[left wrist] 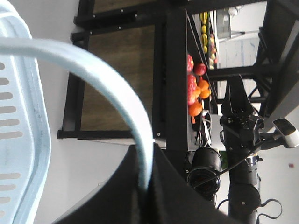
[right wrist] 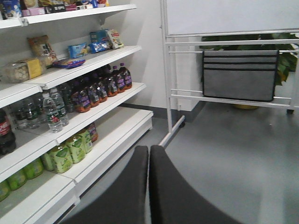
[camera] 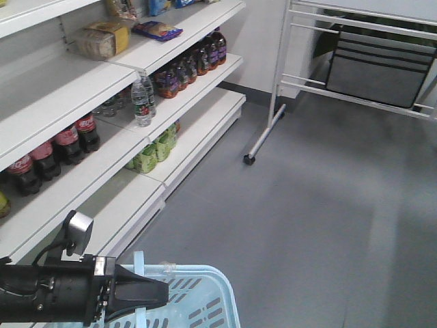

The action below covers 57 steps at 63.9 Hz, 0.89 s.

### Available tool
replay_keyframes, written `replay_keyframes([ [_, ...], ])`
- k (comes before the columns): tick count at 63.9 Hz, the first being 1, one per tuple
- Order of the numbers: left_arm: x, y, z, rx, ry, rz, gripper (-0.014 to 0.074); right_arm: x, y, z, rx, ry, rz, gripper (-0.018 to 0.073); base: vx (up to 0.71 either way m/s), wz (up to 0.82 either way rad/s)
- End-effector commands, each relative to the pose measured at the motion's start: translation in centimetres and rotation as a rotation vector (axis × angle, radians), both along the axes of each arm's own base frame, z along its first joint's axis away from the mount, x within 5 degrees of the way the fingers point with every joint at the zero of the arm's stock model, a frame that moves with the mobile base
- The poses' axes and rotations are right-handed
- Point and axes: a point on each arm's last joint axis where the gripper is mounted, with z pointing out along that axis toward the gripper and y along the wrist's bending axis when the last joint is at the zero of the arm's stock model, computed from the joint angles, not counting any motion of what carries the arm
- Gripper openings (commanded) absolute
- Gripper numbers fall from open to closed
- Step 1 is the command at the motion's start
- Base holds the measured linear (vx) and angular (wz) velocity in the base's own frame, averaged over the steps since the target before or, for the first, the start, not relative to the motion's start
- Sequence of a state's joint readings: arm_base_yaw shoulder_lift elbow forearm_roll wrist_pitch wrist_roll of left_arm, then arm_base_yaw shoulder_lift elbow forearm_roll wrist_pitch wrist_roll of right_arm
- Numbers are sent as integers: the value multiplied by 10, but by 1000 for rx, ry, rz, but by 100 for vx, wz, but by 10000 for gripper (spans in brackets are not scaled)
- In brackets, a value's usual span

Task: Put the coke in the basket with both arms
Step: 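Drive the base around the aisle holding the basket in the left gripper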

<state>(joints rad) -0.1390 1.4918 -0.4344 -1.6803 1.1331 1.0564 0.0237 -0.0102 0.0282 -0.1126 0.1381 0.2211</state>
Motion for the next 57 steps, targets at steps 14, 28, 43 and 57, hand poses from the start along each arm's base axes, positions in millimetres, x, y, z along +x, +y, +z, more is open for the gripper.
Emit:
replay_keyframes([
  [14, 3, -2, 20, -128, -48, 31, -7, -1, 1, 4, -12, -82, 6, -5, 0, -40],
  [28, 3, -2, 20, -128, -48, 31, -7, -1, 1, 4, -12, -82, 6, -5, 1, -39],
  [43, 3, -2, 20, -128, -48, 31, -6, -1, 1, 4, -12, -82, 6, -5, 2, -34],
  [57, 3, -2, 20, -128, -48, 31, -6, -1, 1, 4, -12, -82, 6, -5, 2, -31],
])
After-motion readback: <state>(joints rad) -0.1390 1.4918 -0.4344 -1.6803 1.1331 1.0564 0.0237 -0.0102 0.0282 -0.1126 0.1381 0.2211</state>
